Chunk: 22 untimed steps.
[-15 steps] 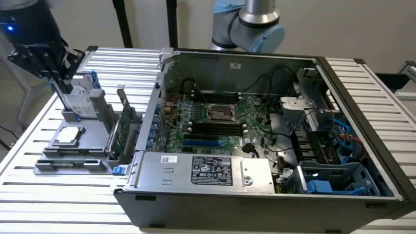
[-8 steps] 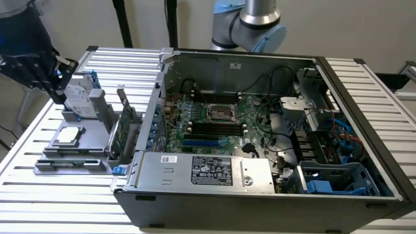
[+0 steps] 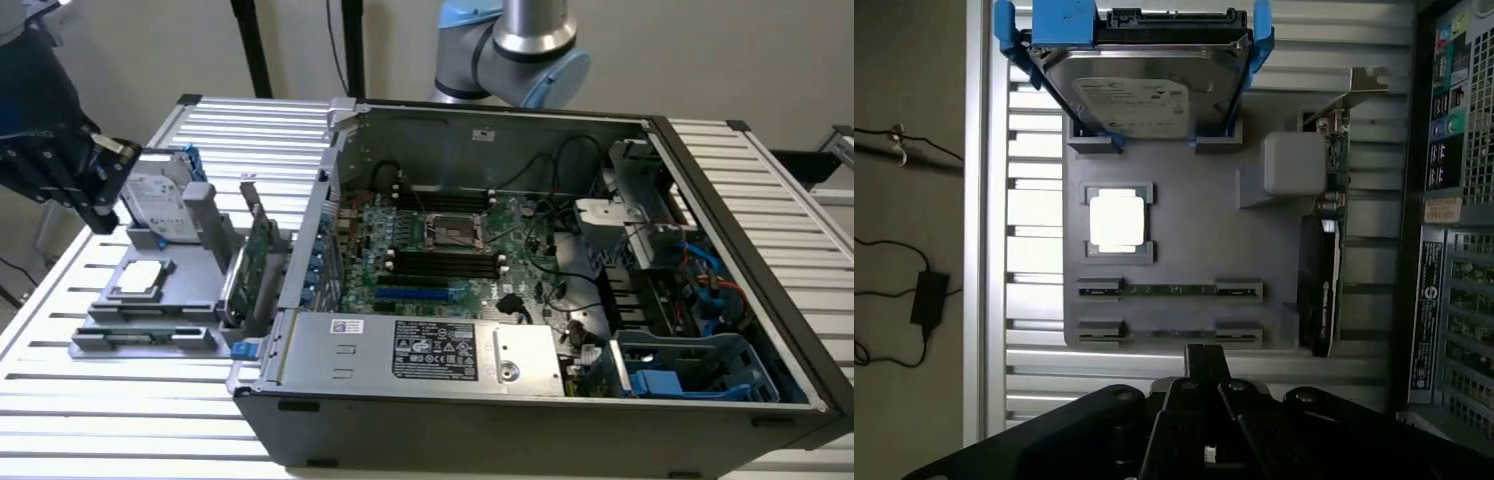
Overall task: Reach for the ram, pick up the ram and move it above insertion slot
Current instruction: 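Reach for the ram, then pick up the ram and move it above insertion slot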
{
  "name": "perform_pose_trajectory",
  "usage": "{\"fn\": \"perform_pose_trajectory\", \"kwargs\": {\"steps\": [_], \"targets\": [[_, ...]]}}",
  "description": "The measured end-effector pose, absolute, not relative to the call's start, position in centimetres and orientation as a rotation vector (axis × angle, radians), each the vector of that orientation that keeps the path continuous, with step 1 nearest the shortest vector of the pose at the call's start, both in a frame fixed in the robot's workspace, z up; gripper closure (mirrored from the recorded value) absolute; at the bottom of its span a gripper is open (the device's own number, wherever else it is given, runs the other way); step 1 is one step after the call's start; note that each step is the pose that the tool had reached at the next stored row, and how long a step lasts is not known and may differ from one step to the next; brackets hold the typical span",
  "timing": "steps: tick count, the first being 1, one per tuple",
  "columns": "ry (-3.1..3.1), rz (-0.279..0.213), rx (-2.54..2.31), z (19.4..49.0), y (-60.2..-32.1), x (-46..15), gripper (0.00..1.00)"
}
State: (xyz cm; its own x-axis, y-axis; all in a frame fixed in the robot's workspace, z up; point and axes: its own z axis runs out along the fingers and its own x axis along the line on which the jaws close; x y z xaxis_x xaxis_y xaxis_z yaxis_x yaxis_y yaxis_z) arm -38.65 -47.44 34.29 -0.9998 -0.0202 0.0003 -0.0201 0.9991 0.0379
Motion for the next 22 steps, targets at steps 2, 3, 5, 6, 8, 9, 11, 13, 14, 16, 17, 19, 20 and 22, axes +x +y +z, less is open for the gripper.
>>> {"fn": "perform_pose_trajectory", "kwargs": {"steps": [2, 3, 5, 6, 8, 9, 11, 13, 14, 16, 17, 19, 20, 22], "targets": [[-3.141, -0.059, 0.036, 34.3, -47.7, -38.9, 0.89], [-3.14, -0.06, 0.036, 34.3, -47.7, -38.9, 0.89], [-3.141, -0.06, 0.036, 34.3, -47.7, -38.9, 0.89], [-3.141, -0.06, 0.036, 34.3, -47.7, -38.9, 0.89], [-3.14, -0.06, 0.065, 34.3, -47.7, -38.9, 0.89], [-3.139, -0.06, 0.093, 34.3, -47.7, -38.9, 0.89], [-3.136, -0.06, 0.151, 34.3, -47.7, -38.9, 0.89], [-3.132, -0.06, 0.207, 34.3, -47.7, -38.9, 0.89], [-3.129, -0.06, 0.238, 34.4, -47.7, -38.9, 0.89], [-3.124, -0.06, 0.293, 34.5, -47.7, -38.9, 0.89], [-3.121, -0.06, 0.321, 34.7, -47.7, -38.9, 0.89], [-3.114, -0.06, 0.377, 35.0, -47.7, -38.9, 0.89], [-3.11, -0.06, 0.408, 35.2, -47.7, -38.9, 0.89], [-3.101, -0.059, 0.463, 35.4, -47.7, -38.9, 0.89]]}}
